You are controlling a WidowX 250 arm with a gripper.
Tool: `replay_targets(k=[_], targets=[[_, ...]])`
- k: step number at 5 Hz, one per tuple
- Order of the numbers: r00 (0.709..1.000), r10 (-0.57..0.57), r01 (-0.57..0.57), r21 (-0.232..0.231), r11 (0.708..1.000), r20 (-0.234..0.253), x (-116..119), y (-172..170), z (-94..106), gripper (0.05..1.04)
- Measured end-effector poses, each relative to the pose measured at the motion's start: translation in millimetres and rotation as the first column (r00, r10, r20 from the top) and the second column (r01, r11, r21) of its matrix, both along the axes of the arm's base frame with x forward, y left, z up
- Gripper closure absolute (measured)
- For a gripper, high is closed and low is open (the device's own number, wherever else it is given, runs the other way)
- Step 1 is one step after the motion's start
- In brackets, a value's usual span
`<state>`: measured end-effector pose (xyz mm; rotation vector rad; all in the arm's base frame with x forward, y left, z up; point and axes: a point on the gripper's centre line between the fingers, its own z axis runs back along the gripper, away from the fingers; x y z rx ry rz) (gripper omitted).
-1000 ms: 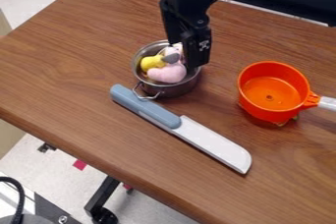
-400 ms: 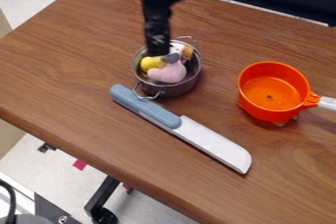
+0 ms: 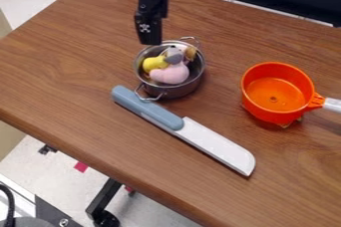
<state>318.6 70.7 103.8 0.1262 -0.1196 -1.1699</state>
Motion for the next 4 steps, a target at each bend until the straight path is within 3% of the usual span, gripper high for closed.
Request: replay_targets(k=[1,3,4], targets=[[0.992,-0.115,0.113,0.037,0.993,0.06,8,3,-5.1,0.085],[0.995,-0.064,0.061,0.04,0.997,0.082,2,-6,-26.2,0.085],[0.995,-0.077,0.073,0.065,0.995,0.062,1,-11,-33.9,0.085]])
